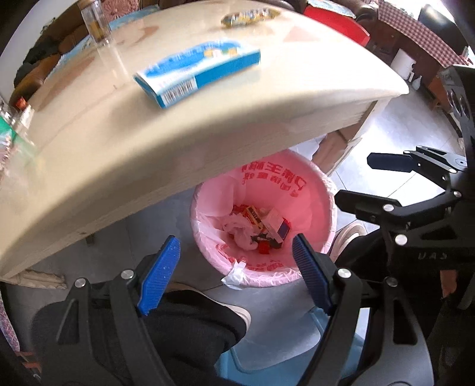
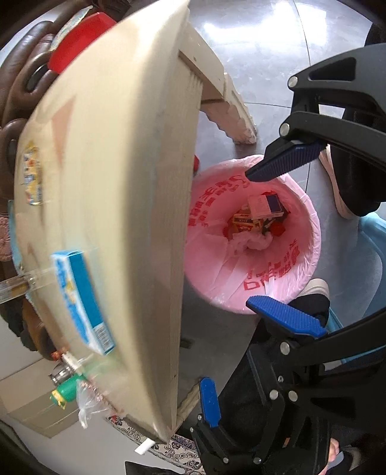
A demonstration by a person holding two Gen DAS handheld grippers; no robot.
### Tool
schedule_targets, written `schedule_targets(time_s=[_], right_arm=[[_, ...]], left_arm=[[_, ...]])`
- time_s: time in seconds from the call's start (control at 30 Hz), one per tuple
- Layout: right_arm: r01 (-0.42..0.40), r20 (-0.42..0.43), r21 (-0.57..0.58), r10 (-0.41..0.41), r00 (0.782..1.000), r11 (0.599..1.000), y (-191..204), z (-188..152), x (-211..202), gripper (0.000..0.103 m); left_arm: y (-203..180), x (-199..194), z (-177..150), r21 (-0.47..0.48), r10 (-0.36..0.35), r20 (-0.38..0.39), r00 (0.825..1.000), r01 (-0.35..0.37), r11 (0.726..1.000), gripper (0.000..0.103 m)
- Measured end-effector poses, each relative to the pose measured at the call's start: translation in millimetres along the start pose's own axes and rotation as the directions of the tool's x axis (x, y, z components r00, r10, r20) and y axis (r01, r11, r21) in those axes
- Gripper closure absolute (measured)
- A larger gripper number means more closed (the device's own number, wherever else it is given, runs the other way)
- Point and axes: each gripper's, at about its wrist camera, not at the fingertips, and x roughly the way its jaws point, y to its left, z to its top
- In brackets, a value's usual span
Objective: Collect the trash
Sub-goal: 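Raise both tools back over the table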
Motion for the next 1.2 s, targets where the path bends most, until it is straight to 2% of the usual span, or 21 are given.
schedule_targets(time_s=[0.13, 0.33, 0.47, 0.5, 0.57, 0.67, 0.83, 0.9, 1.0, 1.1, 1.2], right_arm=[[-0.016, 0.03, -0.015, 0.016, 0.999, 1.0, 4.2, 7.1, -26.5, 0.026], [-0.019, 0.088, -0.132, 0.03, 0.996, 0.991, 16.5, 32.8, -81.5, 0.026], [-0.05, 0.123, -0.204, 0.077, 0.989, 0.978, 23.5, 58.4, -124.8, 0.026], [-0.062, 0.127, -0.217, 0.091, 0.988, 0.974, 25.4, 64.5, -133.6, 0.026], [-0.097, 0.13, -0.248, 0.133, 0.983, 0.964, 27.4, 78.8, -152.3, 0.025], [-0.154, 0.117, -0.29, 0.194, 0.974, 0.945, 29.5, 98.8, -175.4, 0.023], [-0.212, 0.088, -0.323, 0.253, 0.964, 0.922, 24.6, 134.7, -196.3, 0.023], [-0.22, 0.081, -0.349, 0.263, 0.961, 0.911, 21.1, 149.6, -201.7, 0.023], [-0.221, 0.066, -0.386, 0.265, 0.962, 0.896, 14.0, 173.1, -203.1, 0.023], [-0.213, 0.039, -0.425, 0.253, 0.967, 0.88, 6.5, 197.1, -195.2, 0.023], [-0.201, 0.016, -0.453, 0.234, 0.972, 0.869, -3.5, 222.4, -183.0, 0.023]], left_arm=[[7.2, -26.7, 7.1, 0.017, -0.001, 0.023, 1.0, 0.001, 1.0, 0.026], [20.5, -78.4, 30.6, 0.093, 0.011, 0.071, 0.997, -0.018, 0.995, 0.026], [24.7, -117.9, 54.0, 0.151, -0.012, 0.089, 0.996, -0.002, 0.988, 0.025], [24.3, -129.4, 61.8, 0.178, -0.028, 0.087, 0.996, 0.012, 0.984, 0.02], [23.6, -145.2, 71.3, 0.22, -0.069, 0.08, 0.994, 0.05, 0.974, 0.018], [20.0, -167.5, 88.7, 0.293, -0.157, 0.04, 0.987, 0.139, 0.946, 0.017], [10.9, -184.3, 112.1, 0.401, -0.239, -0.018, 0.971, 0.226, 0.888, 0.017], [8.8, -185.4, 117.3, 0.436, -0.249, -0.026, 0.968, 0.235, 0.869, 0.017], [5.2, -179.7, 125.8, 0.509, -0.265, -0.051, 0.963, 0.254, 0.823, 0.017], [3.5, -166.7, 133.8, 0.544, -0.251, -0.077, 0.965, 0.252, 0.801, 0.017], [4.8, -147.5, 144.8, 0.564, -0.255, -0.115, 0.96, 0.275, 0.779, 0.017]])
